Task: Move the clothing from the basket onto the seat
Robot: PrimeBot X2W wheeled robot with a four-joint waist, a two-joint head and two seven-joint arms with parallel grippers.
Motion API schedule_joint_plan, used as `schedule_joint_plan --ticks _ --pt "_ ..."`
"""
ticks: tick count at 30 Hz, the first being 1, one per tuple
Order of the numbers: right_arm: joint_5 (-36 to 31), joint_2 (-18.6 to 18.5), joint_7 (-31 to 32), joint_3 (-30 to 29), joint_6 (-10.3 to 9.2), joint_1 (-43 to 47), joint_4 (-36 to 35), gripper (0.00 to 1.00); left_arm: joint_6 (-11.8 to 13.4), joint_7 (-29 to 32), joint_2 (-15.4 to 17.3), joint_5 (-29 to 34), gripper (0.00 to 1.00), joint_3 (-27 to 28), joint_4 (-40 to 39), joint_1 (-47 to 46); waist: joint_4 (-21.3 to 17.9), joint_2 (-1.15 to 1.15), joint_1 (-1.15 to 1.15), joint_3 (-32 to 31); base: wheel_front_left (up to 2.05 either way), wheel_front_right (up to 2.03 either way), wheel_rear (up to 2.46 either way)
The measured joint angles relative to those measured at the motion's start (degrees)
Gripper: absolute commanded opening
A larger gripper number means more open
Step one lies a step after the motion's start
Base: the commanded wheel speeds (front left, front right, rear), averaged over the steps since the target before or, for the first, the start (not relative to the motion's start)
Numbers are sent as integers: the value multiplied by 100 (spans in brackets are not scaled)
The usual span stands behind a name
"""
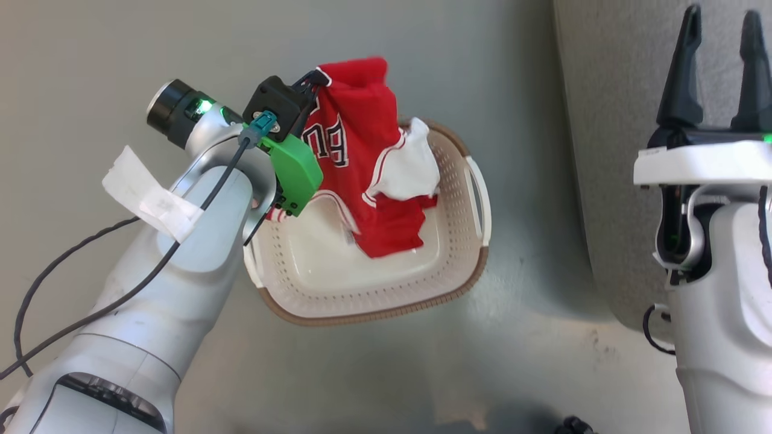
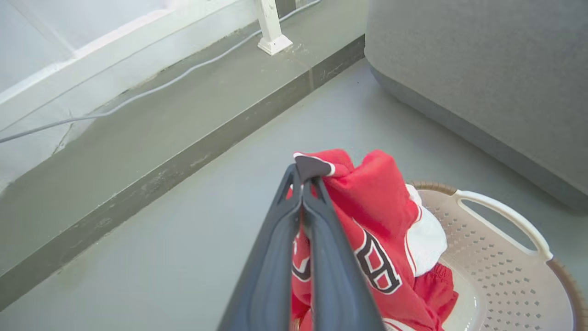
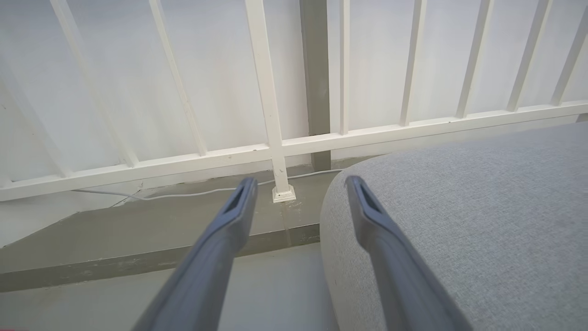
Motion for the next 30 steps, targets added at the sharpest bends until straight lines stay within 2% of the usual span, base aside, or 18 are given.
schedule_joint_plan --ticks 14,24,30 --pt "-41 2 0 33 202 551 447 100 0 -2 -29 -316 0 175 -232 112 226 0 0 -1159 0 0 0" --pt "-3 9 0 230 328 1042 789 100 0 14 -41 -545 0 154 -246 300 255 0 0 -2077 0 0 0" --pt "-4 12 0 349 415 1218 881 100 0 225 -43 -667 0 129 -347 297 242 0 -1 -2457 0 0 0"
